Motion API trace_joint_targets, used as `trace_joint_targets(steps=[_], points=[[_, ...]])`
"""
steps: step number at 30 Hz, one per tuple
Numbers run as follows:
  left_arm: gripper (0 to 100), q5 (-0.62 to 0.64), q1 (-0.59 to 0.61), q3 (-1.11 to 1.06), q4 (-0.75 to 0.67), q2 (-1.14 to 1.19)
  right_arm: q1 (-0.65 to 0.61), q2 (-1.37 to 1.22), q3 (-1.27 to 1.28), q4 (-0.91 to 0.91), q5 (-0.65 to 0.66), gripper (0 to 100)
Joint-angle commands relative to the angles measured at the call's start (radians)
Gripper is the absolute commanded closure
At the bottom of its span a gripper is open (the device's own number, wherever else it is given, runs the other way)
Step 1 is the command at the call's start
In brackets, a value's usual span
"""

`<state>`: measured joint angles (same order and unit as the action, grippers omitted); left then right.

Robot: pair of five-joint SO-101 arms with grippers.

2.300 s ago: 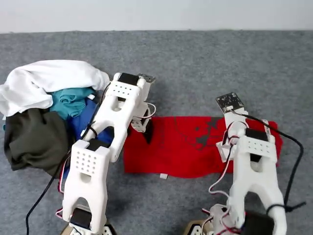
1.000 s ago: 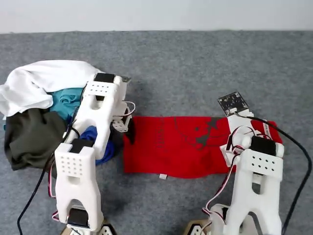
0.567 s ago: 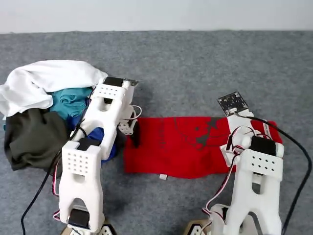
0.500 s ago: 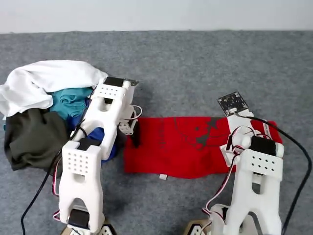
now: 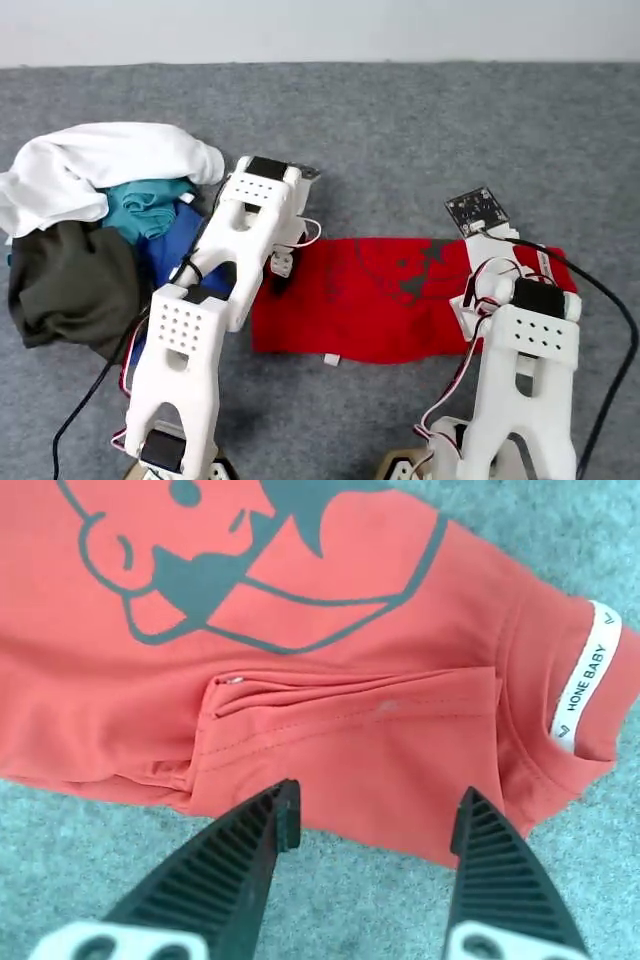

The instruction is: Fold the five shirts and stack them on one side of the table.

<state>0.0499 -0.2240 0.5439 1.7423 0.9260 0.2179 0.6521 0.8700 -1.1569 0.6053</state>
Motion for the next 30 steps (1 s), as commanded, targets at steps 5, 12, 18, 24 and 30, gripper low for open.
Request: trace_joint_targets(steps=[5,12,18,24,30], points=[[99,-0.003,0.11,0.01,0.014,-0.061,0.013,0.016,-0.006,-0.004,0.005,74.5],[99,-0.011,0.258,-0.038,0.014,-0.227,0.013,0.016,-0.006,-0.004,0.005,74.5],[99,-0.069,0.272,-0.116,0.014,-0.341,0.021,0.025,-0.009,-0.001,0.005,74.5],[99,-0.069,0.107,-0.151,0.014,-0.408,0.143,0.025,-0.08,0.013,0.003,74.5],[99,-0.072,-0.109,-0.145,0.014,-0.459,0.315,0.022,-0.138,0.033,0.011,74.5]])
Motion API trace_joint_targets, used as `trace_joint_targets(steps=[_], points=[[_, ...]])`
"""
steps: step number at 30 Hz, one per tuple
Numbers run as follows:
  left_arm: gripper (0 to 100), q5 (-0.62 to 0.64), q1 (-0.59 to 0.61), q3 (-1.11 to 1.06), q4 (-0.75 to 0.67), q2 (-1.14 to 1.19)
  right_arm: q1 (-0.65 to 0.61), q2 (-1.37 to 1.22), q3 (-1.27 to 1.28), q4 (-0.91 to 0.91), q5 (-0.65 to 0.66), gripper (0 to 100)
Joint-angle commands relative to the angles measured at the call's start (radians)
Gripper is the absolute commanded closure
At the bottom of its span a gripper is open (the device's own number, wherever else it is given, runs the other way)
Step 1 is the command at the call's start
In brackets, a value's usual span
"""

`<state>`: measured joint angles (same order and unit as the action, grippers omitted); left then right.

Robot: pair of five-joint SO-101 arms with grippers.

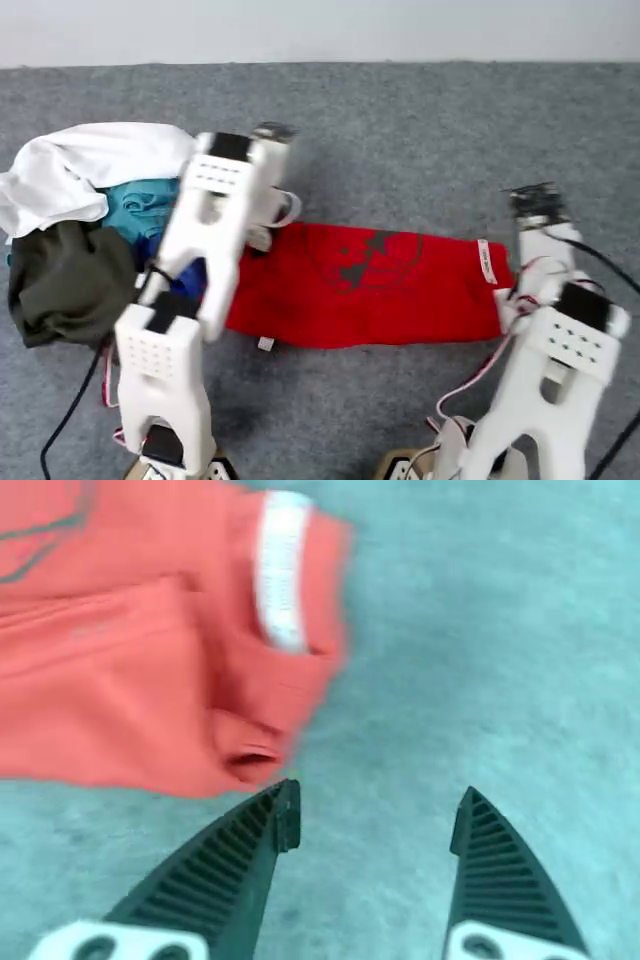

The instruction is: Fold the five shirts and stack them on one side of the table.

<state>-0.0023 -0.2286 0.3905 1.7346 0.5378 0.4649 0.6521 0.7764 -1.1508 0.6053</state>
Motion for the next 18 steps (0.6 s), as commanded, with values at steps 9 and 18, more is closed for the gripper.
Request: trace_joint_targets(steps=[9,18], points=[[99,-0.025,-0.256,0.217,0.018,-0.068,0.331,0.016,-0.031,0.024,0.011,74.5],[99,0.097,-0.328,0.515,0.017,0.144,0.355,0.025,0.11,0.025,0.008,74.5]])
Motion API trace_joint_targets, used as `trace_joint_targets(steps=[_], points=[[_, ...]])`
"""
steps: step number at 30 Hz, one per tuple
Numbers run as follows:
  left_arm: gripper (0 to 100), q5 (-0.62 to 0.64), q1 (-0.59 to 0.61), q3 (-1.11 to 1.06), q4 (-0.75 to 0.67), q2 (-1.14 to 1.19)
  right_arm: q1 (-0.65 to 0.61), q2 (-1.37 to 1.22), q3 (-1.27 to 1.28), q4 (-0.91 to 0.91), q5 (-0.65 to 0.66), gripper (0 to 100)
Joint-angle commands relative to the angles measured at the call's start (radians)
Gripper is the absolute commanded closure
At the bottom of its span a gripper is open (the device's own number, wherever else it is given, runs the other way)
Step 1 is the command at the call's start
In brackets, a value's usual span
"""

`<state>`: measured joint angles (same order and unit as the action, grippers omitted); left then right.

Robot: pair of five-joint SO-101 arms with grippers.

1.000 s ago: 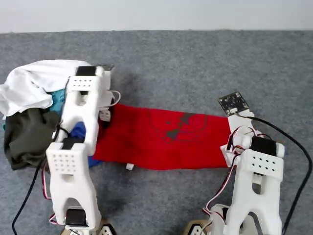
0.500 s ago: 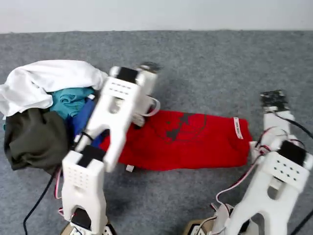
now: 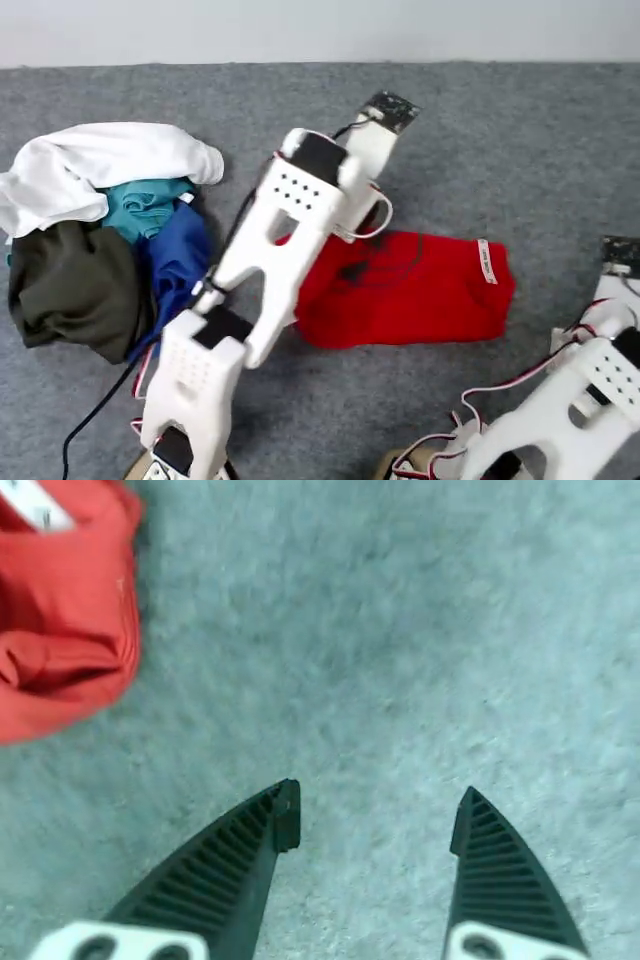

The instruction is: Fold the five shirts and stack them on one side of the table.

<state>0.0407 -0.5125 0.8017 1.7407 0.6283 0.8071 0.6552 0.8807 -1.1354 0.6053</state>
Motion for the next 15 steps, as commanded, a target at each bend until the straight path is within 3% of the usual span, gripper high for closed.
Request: trace_joint_targets(steps=[1,5,15], points=[[99,0.069,-0.061,0.134,0.011,0.089,0.013,0.022,0.015,0.01,0.008,74.5],[99,0.086,-0.114,0.239,0.014,0.175,0.013,0.022,0.038,0.01,0.006,74.5],[99,0.117,-0.222,0.252,0.009,0.196,0.013,0.022,0.044,0.019,0.006,74.5]])
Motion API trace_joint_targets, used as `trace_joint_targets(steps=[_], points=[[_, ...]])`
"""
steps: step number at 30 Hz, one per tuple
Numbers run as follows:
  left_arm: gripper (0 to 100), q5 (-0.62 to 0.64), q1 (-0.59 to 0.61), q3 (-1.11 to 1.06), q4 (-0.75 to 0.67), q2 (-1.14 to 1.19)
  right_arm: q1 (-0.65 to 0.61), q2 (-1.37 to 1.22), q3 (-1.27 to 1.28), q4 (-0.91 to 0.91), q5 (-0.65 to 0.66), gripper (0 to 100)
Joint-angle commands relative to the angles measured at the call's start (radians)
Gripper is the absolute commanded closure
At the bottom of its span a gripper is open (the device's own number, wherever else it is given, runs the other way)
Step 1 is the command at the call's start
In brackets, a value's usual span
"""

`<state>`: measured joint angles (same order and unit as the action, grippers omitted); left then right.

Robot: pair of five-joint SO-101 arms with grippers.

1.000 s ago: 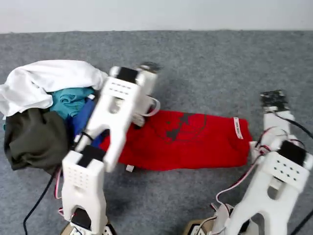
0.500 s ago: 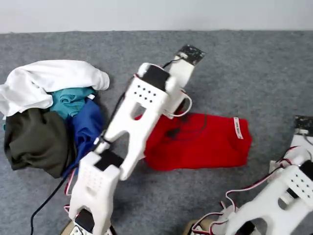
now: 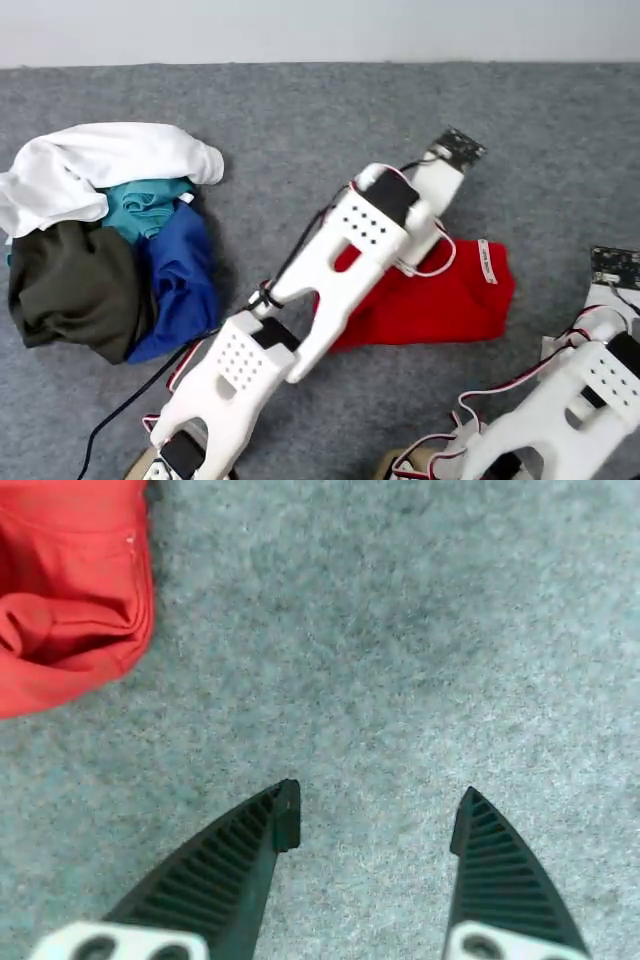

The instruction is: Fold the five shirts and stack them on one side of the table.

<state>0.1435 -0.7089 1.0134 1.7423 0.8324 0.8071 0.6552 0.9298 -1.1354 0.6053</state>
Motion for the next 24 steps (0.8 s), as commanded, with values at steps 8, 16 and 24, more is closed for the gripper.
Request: trace_joint_targets(steps=[8,16,24], points=[[99,0.057,-0.074,0.041,-0.089,-0.005,0.018,0.022,-0.006,0.018,0.006,74.5],[98,0.069,-0.097,0.041,-0.176,0.057,0.088,0.022,-0.012,0.019,0.011,74.5],[97,0.069,-0.153,0.297,-0.175,0.169,0.093,0.024,-0.012,0.012,0.006,74.5]])
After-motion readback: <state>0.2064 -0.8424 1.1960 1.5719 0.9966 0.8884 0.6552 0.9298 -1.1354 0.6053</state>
